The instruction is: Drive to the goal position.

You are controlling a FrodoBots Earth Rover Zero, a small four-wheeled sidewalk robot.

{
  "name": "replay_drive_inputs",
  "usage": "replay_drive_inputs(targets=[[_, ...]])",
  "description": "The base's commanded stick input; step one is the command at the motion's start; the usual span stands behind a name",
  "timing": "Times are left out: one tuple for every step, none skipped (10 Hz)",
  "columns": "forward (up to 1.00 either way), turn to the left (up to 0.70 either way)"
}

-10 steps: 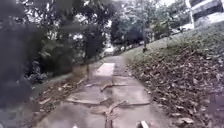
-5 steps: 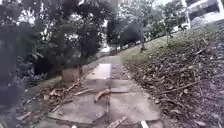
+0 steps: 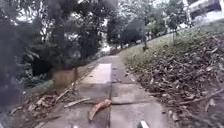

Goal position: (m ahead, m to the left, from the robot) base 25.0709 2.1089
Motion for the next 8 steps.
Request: replay_drive_inputs(targets=[[0.85, 0.0], [0.85, 0.0], [0.85, 0.0], [0.85, 0.0], [0.85, 0.0], [0.85, 0.0], [0.85, -0.16], [0.85, -0.32]])
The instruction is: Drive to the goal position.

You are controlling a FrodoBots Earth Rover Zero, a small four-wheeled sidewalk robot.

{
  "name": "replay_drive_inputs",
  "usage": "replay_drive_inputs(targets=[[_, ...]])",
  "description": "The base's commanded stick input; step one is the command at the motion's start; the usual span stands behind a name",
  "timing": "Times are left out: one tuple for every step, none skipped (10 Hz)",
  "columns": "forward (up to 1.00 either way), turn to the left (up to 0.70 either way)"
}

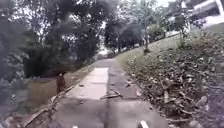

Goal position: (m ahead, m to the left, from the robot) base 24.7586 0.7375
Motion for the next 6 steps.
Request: replay_drive_inputs(targets=[[0.85, -0.12], [0.85, 0.0], [0.85, 0.0], [0.85, 0.0], [0.85, 0.0], [0.85, 0.0]])
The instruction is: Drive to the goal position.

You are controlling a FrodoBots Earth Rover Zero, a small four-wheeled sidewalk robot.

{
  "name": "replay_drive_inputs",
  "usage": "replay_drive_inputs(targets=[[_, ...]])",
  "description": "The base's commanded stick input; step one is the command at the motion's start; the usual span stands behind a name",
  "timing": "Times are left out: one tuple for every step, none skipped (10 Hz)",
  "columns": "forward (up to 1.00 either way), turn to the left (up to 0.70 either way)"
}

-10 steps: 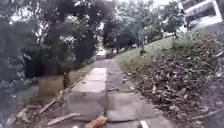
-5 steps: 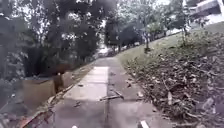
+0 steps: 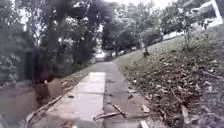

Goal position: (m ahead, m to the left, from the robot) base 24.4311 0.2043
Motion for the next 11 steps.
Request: replay_drive_inputs(targets=[[0.85, 0.0], [0.85, 0.0], [0.85, 0.0], [0.85, 0.0], [0.85, 0.0], [0.85, 0.0], [0.85, 0.0], [0.85, 0.0], [0.85, 0.0], [0.85, 0.0], [0.85, 0.0]])
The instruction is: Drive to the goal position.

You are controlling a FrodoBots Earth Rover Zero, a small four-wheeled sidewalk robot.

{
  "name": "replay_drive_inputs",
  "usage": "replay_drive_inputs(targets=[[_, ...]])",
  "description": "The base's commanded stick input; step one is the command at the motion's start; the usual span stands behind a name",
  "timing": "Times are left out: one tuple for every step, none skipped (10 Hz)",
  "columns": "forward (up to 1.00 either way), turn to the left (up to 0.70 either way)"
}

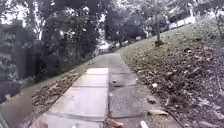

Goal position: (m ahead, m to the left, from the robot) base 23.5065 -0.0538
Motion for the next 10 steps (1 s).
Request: replay_drive_inputs(targets=[[0.85, 0.0], [0.85, 0.0], [0.85, 0.0], [0.85, 0.0], [0.85, 0.0], [0.85, 0.0], [0.85, 0.0], [0.85, 0.0], [0.85, 0.0], [0.85, -0.17]])
